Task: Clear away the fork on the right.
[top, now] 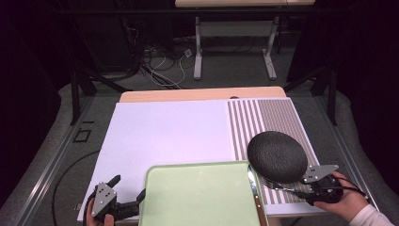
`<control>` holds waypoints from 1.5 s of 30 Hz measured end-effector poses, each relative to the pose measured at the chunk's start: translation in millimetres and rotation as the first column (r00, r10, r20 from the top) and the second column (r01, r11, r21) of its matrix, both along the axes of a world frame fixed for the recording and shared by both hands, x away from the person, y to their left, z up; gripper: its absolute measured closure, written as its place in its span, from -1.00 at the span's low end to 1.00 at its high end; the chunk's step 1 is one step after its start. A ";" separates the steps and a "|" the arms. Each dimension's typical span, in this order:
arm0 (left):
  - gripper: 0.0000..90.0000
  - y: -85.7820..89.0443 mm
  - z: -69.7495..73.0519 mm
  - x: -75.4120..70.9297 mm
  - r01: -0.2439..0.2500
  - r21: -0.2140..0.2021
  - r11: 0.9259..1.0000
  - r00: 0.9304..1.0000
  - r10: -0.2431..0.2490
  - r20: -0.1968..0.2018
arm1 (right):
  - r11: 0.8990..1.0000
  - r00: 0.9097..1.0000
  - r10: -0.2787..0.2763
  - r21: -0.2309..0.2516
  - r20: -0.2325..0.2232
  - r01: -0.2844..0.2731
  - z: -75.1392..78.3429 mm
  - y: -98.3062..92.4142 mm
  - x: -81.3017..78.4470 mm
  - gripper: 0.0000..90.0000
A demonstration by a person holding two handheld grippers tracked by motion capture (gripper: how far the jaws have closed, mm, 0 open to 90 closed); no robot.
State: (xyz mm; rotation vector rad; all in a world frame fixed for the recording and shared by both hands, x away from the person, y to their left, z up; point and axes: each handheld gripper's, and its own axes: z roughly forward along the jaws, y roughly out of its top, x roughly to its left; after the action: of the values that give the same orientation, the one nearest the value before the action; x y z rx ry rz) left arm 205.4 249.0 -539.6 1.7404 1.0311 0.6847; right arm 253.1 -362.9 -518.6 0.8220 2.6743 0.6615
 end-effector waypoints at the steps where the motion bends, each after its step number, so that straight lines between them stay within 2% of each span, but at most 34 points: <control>1: -0.99 0.0 0.0 0.0 0.000 0.000 1.000 1.000 0.000 0.000 | 1.000 1.000 0.000 0.000 0.000 0.000 0.0 0.0 0.0 0.13; 2: -0.99 0.0 0.0 0.0 0.000 0.002 1.000 1.000 0.000 -0.001 | 1.000 1.000 0.010 -0.009 -0.020 -0.010 0.2 0.1 -0.4 0.22; 7: -0.99 0.0 0.0 0.0 0.002 0.002 1.000 1.000 -0.002 -0.002 | 0.999 0.999 0.018 -0.027 -0.036 -0.019 -2.5 0.0 -0.1 0.28; 8: -0.99 0.2 0.0 0.2 0.003 0.008 1.000 1.000 -0.003 0.000 | 0.999 0.999 0.033 -0.020 -0.035 -0.034 -4.8 -0.7 1.0 0.30; 15: -0.99 0.2 0.0 0.0 0.002 0.002 1.000 1.000 -0.002 -0.002 | 0.999 0.999 0.043 0.005 -0.018 -0.043 -7.3 -0.6 0.0 0.31; 18: -0.99 0.0 0.0 -0.2 0.003 0.003 1.000 1.000 -0.003 -0.002 | 0.999 0.999 0.032 0.018 -0.028 -0.032 -8.8 -1.0 0.3 0.32; 22: -0.99 0.0 0.0 0.0 0.003 0.007 1.000 1.000 -0.003 -0.001 | 0.999 0.999 0.039 0.013 -0.020 -0.038 -10.9 -1.1 1.2 0.33; 24: -0.99 0.3 0.0 0.1 0.004 0.009 1.000 1.000 -0.004 -0.001 | 0.999 0.999 0.033 0.016 -0.037 -0.033 -13.1 -0.7 1.8 0.35; 38: -0.99 0.0 0.0 -0.1 0.004 0.011 1.000 1.000 -0.004 -0.002 | 0.997 0.997 0.067 0.039 -0.047 -0.065 -17.3 0.8 5.2 0.63; 45: -0.99 0.2 0.0 -0.1 0.005 0.011 1.000 1.000 -0.005 -0.001 | 0.996 0.995 0.081 0.036 -0.059 -0.079 -16.7 1.5 5.5 0.70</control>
State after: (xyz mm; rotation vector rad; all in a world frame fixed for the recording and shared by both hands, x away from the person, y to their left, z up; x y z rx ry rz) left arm 205.3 249.3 -539.5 1.7524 1.0252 0.6881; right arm 258.6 -361.4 -535.3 0.7579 2.7701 0.7134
